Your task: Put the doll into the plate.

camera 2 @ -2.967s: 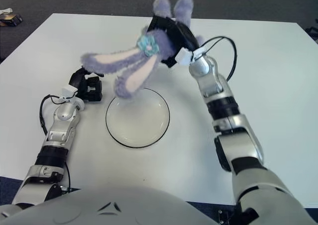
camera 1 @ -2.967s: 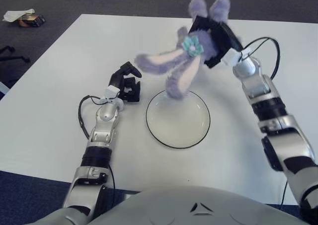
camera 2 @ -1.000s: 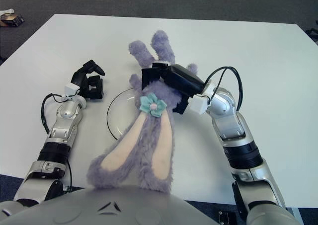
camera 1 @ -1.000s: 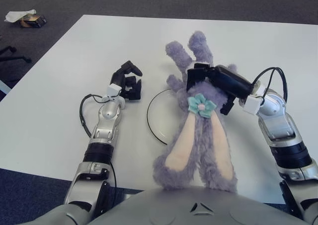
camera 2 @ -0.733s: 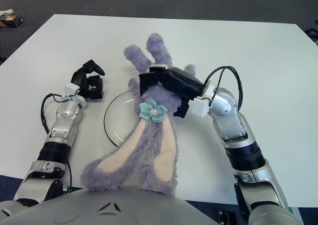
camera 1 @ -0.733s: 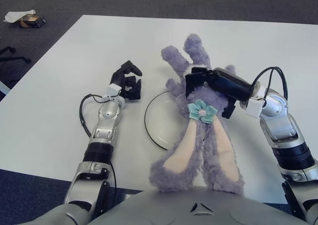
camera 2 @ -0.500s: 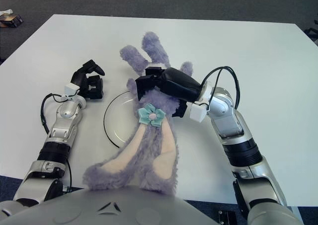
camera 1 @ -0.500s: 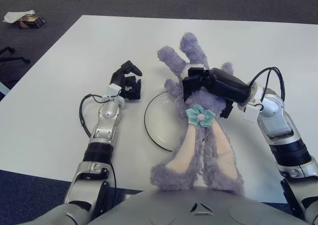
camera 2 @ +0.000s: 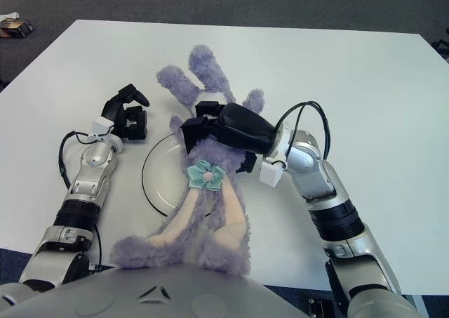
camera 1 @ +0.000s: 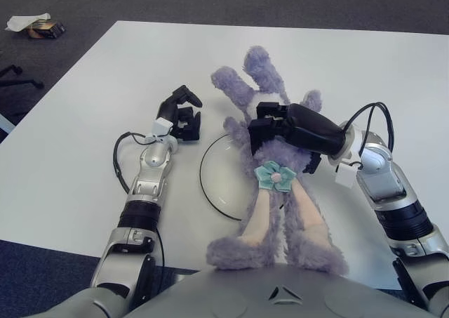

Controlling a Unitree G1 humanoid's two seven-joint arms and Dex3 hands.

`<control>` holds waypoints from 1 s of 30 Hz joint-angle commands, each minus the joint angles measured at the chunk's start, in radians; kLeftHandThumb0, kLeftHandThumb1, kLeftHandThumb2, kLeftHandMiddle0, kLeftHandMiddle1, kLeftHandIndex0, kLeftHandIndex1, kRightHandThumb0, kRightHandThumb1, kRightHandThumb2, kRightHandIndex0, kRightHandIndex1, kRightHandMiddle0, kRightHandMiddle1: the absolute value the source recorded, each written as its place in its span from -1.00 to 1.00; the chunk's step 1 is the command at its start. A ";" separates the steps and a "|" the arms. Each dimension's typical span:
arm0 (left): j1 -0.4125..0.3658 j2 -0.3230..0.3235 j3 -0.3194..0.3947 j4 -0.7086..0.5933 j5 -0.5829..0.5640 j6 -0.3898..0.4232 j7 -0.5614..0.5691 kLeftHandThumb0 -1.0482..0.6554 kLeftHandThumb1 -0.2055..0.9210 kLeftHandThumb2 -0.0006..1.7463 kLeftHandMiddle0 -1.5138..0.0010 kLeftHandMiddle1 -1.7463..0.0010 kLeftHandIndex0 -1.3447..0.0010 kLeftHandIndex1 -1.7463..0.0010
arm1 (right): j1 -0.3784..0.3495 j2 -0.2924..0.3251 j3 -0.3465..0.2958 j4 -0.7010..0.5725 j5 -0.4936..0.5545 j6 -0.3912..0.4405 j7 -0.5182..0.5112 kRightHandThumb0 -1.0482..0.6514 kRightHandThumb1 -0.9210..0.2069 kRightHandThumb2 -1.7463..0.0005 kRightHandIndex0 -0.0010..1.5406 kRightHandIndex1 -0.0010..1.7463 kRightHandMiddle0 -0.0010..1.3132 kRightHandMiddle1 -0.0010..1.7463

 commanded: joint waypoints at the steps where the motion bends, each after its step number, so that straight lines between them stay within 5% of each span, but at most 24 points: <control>1: 0.062 -0.017 -0.013 0.056 0.013 0.000 0.000 -0.34 -0.11 0.53 -0.50 -1.00 0.06 -1.00 | -0.012 -0.013 0.021 -0.031 0.011 0.024 0.030 0.82 0.24 -0.64 -0.11 1.00 0.27 1.00; 30: 0.048 -0.006 -0.014 0.118 0.047 -0.049 0.030 -0.33 -0.08 0.51 -0.49 -1.00 0.08 -1.00 | -0.022 0.001 0.007 0.006 -0.120 -0.072 -0.082 0.78 0.07 -0.50 -0.22 1.00 0.07 1.00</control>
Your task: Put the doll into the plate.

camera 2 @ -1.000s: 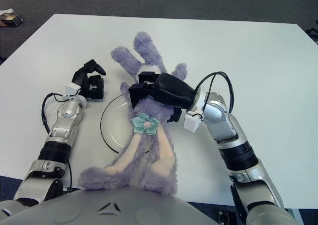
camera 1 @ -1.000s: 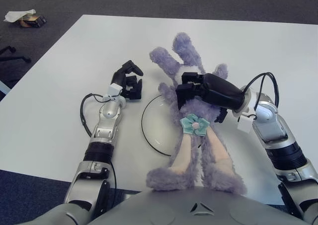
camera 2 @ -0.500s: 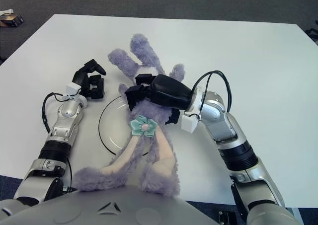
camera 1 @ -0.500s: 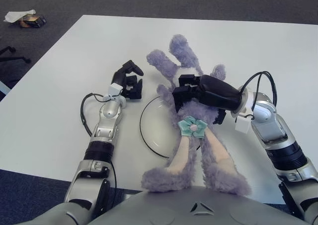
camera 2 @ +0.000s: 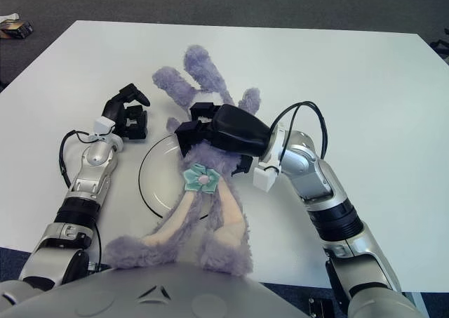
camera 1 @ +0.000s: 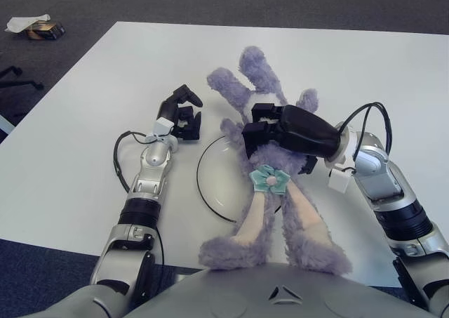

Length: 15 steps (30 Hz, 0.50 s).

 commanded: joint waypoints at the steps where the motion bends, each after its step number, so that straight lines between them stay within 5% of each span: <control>1: 0.066 -0.012 -0.012 0.070 0.021 -0.005 0.012 -0.33 -0.08 0.51 -0.49 -1.00 0.08 -1.00 | -0.012 0.003 -0.009 0.014 -0.023 -0.033 -0.027 0.78 0.07 -0.50 -0.22 1.00 0.07 1.00; 15: 0.073 -0.009 -0.012 0.057 0.016 0.022 -0.002 -0.32 -0.03 0.47 -0.46 -1.00 0.12 -1.00 | -0.037 -0.012 0.008 0.072 0.018 -0.058 -0.007 0.78 0.07 -0.50 -0.22 1.00 0.09 1.00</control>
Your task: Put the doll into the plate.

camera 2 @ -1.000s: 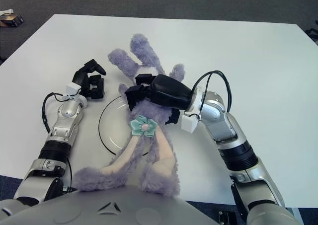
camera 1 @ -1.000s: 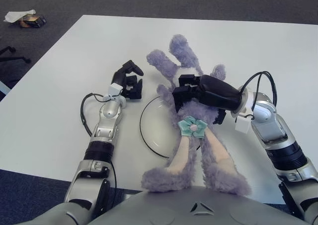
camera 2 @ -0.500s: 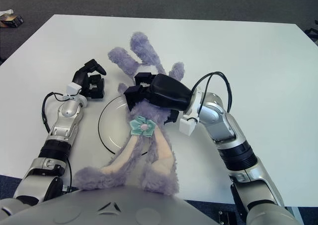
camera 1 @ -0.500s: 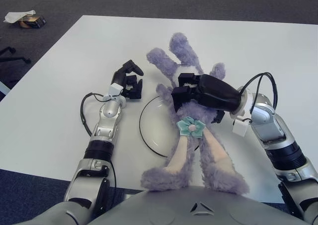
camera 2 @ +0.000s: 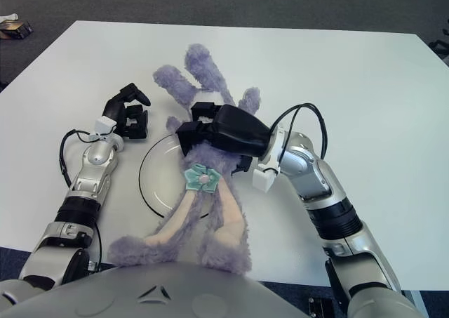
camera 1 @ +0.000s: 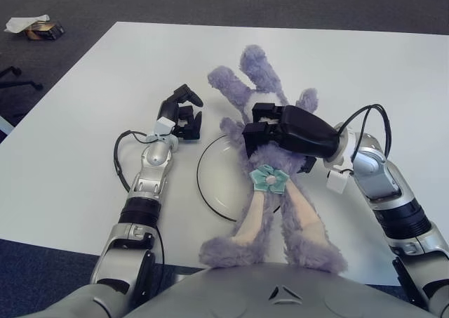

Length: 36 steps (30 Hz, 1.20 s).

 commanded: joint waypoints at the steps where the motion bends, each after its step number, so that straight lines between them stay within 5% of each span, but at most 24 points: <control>1: 0.076 -0.010 -0.011 0.054 0.009 0.018 -0.004 -0.32 -0.03 0.47 -0.47 -1.00 0.12 -1.00 | -0.039 -0.015 0.007 0.031 0.026 -0.018 0.018 0.78 0.07 -0.50 -0.22 1.00 0.09 1.00; 5: 0.076 -0.009 -0.011 0.055 0.013 0.010 0.000 -0.32 -0.03 0.47 -0.47 -1.00 0.12 -1.00 | -0.109 -0.067 -0.020 0.149 0.074 -0.094 0.047 0.78 0.08 -0.51 -0.21 1.00 0.09 1.00; 7: 0.076 -0.008 -0.012 0.056 0.015 0.008 0.001 -0.32 -0.03 0.47 -0.48 -1.00 0.12 -1.00 | -0.116 -0.073 -0.021 0.160 0.076 -0.112 0.049 0.46 0.23 -0.61 -0.11 0.94 -0.09 1.00; 12: 0.077 -0.003 -0.012 0.059 0.012 -0.002 -0.004 -0.33 -0.04 0.48 -0.50 -1.00 0.11 -1.00 | -0.086 -0.024 -0.026 0.128 0.017 -0.079 -0.013 0.27 0.32 -0.67 -0.05 0.89 -0.19 1.00; 19: 0.074 -0.010 -0.005 0.068 -0.005 -0.039 -0.010 -0.33 -0.07 0.50 -0.51 -1.00 0.09 -1.00 | -0.104 0.000 -0.039 0.151 -0.036 -0.029 -0.051 0.24 0.33 -0.67 -0.03 0.87 -0.22 1.00; 36: 0.084 -0.006 -0.005 0.054 -0.010 -0.086 -0.025 -0.35 -0.12 0.55 -0.60 -1.00 0.05 -1.00 | -0.213 0.053 -0.124 0.306 -0.131 -0.073 -0.296 0.23 0.43 -0.74 0.05 0.86 -0.18 1.00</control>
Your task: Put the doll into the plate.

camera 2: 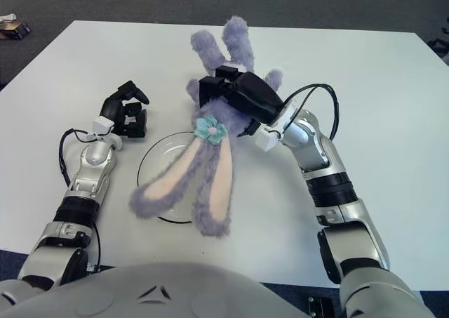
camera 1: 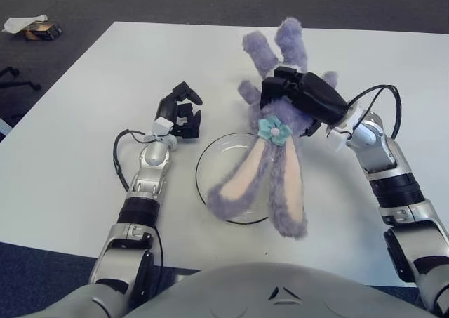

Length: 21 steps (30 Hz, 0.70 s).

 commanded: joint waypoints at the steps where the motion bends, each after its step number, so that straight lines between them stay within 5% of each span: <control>1: 0.084 -0.012 -0.010 0.053 -0.006 -0.024 -0.018 -0.35 -0.13 0.55 -0.61 -1.00 0.05 -1.00 | -0.030 0.011 -0.016 0.000 -0.006 -0.007 -0.038 0.23 0.45 -0.75 0.06 0.86 -0.17 1.00; 21: 0.056 0.064 -0.005 0.161 -0.001 -0.296 -0.092 -0.36 -0.16 0.58 -0.74 -1.00 0.03 -1.00 | -0.098 0.027 -0.068 0.019 -0.118 0.101 -0.204 0.23 0.58 -0.84 0.12 0.86 -0.08 1.00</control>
